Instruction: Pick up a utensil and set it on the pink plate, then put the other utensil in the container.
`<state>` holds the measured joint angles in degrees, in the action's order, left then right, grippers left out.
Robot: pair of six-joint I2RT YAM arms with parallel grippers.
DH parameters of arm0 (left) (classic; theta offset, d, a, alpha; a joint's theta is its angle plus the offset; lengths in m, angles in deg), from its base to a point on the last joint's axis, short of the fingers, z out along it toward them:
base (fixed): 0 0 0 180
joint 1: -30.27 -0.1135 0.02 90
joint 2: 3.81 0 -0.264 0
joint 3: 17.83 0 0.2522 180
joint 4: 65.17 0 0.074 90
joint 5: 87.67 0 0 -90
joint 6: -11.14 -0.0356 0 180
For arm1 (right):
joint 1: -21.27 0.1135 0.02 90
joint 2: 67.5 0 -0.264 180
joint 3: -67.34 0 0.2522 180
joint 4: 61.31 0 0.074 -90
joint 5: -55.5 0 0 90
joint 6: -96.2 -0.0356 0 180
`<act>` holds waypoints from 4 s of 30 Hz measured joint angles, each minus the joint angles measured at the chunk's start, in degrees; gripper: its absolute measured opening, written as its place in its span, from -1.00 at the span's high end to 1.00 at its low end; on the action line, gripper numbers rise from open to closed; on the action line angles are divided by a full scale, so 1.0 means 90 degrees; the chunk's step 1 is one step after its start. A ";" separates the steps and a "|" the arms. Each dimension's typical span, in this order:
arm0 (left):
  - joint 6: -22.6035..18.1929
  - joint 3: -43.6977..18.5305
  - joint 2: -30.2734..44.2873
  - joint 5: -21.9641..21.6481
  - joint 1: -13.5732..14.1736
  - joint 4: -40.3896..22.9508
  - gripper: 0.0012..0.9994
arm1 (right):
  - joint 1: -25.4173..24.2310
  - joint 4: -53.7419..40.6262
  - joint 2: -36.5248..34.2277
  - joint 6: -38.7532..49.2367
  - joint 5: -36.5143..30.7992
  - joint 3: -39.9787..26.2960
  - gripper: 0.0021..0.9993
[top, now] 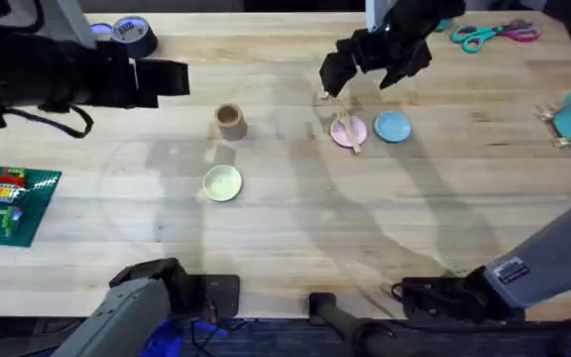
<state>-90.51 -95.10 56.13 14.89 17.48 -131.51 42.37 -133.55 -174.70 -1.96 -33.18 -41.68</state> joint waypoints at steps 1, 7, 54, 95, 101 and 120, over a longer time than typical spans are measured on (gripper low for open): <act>-0.0215 0.0000 0.0000 0.0110 0.0000 0.0111 -0.99 | -0.0026 -0.0041 -0.0002 0.0012 -0.0001 -0.0053 -1.00; -0.1240 -0.0018 0.0102 0.1047 -0.0410 0.0492 -0.99 | -0.0092 -0.0038 0.0000 0.0033 -0.0002 -0.0560 -1.00; -0.4858 -0.0036 0.2499 0.5819 -0.2803 0.1163 -0.99 | 0.0489 0.1480 -0.0007 -0.3544 -0.1863 -0.1075 -0.99; -0.4878 -0.0036 0.2499 0.5819 -0.2803 0.1086 -0.99 | 0.0479 0.1115 -0.3026 -0.4263 -0.1863 -0.2757 -0.99; -0.4880 -0.0036 0.2499 0.5821 -0.2803 0.1078 -0.99 | 0.0462 0.1341 -0.3093 -0.4282 -0.1863 -0.2757 -0.99; -0.4880 -0.0036 0.2500 0.5819 -0.2803 0.1077 -0.99 | 0.0395 0.1203 -0.3399 -0.4283 -0.1898 -0.2758 -0.85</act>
<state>-134.43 -95.42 78.64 67.26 -7.75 -121.82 45.92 -122.72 -205.29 -40.51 -50.26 -66.50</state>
